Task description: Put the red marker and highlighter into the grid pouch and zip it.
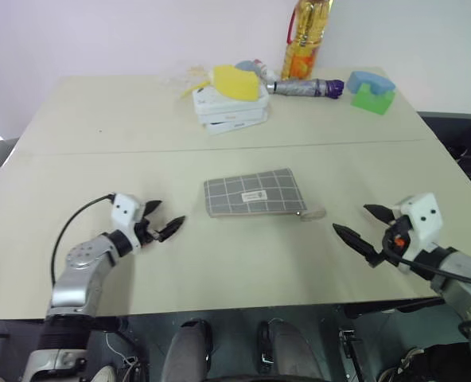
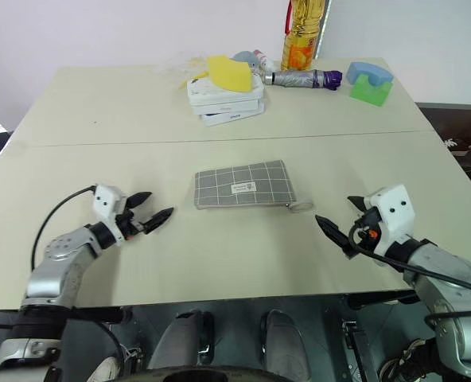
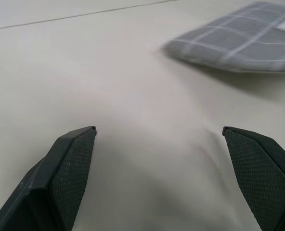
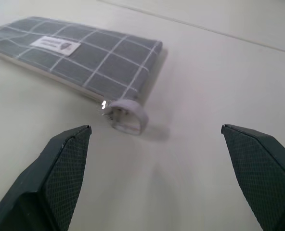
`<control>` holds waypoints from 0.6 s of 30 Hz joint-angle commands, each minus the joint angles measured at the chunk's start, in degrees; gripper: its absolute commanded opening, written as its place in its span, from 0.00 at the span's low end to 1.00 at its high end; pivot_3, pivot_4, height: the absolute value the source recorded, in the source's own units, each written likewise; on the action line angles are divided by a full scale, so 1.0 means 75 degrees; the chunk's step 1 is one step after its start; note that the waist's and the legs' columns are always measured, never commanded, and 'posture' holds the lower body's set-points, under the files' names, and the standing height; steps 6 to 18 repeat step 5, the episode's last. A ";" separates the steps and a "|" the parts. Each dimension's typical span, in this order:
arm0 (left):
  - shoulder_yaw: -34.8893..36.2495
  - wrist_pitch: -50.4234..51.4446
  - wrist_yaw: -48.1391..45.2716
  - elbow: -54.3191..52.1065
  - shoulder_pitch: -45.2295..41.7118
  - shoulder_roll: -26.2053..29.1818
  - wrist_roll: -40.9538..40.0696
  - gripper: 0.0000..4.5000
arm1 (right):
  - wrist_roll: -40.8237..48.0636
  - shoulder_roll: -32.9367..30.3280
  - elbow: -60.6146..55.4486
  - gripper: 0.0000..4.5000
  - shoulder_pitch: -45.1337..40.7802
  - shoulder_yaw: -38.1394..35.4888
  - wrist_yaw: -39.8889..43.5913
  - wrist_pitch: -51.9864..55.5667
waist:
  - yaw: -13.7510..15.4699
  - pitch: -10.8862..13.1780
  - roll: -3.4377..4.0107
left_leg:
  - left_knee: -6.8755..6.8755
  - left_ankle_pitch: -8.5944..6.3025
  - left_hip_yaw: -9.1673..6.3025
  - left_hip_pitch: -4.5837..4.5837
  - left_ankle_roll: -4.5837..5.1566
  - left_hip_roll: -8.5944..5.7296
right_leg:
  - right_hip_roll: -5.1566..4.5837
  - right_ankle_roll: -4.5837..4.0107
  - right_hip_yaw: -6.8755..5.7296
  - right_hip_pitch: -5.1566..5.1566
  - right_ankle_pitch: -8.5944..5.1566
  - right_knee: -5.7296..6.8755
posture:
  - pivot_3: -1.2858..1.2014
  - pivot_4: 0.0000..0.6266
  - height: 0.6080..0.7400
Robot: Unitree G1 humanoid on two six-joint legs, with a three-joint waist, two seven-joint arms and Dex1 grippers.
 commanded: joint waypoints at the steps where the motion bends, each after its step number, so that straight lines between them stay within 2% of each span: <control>1: 0.0292 0.0035 0.0121 -0.0141 0.0134 0.0174 0.0043 0.99 | 0.0168 -0.0009 0.0070 1.00 0.0095 -0.0271 0.0219 -0.0508 | 0.0002 0.0000 0.0000 | -0.0001 0.0000 0.0001 0.0000 0.0000 0.0000 | 0.0000 -0.0001 0.0002 -0.0001 0.0000 0.0000 | 0.52 0.24 1.00; 18: 0.0312 0.0168 0.0160 -0.0282 0.0241 0.0323 0.0083 0.99 | 0.0143 0.0015 0.0400 1.00 -0.0091 -0.0089 0.0156 -0.0703 | 0.0007 0.0000 0.0000 | -0.0002 0.0000 0.0003 0.0000 0.0000 0.0000 | 0.0000 -0.0004 0.0002 -0.0001 -0.0001 -0.0001 | 0.52 0.24 1.00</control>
